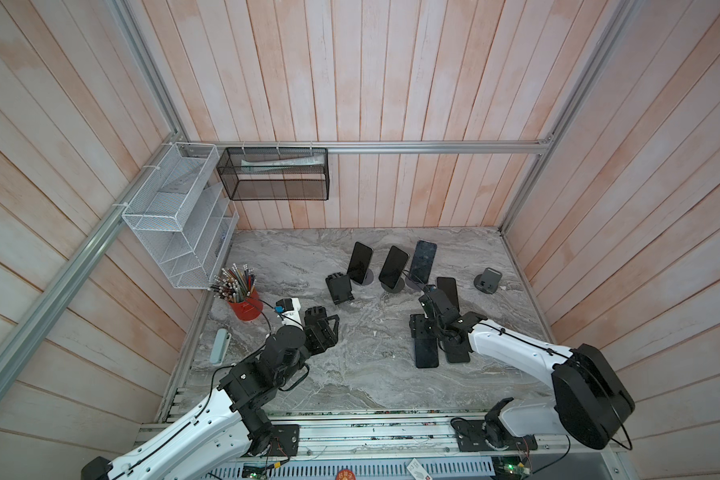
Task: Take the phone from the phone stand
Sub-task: 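Lift the blue-edged phone with the right gripper back toward the table middle, then lower the blue-edged phone flat beside the other phone and open the right gripper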
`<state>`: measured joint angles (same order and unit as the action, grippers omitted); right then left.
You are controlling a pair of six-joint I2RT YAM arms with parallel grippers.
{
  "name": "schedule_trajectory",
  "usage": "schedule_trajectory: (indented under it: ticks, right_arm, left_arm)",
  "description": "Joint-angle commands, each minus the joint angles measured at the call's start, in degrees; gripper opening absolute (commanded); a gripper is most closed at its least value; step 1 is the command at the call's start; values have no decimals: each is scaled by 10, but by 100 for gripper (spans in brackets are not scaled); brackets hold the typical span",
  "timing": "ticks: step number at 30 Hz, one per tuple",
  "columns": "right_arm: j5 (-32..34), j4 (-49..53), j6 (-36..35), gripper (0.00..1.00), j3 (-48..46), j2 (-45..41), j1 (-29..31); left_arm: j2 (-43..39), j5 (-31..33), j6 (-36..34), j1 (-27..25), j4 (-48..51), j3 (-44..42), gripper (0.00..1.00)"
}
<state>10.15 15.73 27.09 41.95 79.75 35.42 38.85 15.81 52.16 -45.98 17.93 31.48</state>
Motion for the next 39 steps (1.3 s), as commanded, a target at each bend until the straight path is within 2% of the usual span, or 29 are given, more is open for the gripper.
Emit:
schedule_trajectory:
  ticks: [1, 12, 20, 31, 39]
  right_arm:
    - [-5, -13, -14, 71, -15, 13, -4]
    - [6, -32, -17, 74, -30, 25, -14]
    - [3, -43, -20, 75, -29, 52, -15]
    - [5, -64, -8, 81, -47, 62, -15]
    - [11, -48, -18, 85, -28, 56, -15]
  left_arm:
    - [-1, -8, 4, -1, -14, -3, 98]
    - [12, -18, 9, -1, -24, -6, 98]
    - [61, -8, -23, -1, -10, 44, 98]
    - [56, -6, -5, -1, -13, 36, 98]
    - [80, 9, -75, -1, -19, 79, 98]
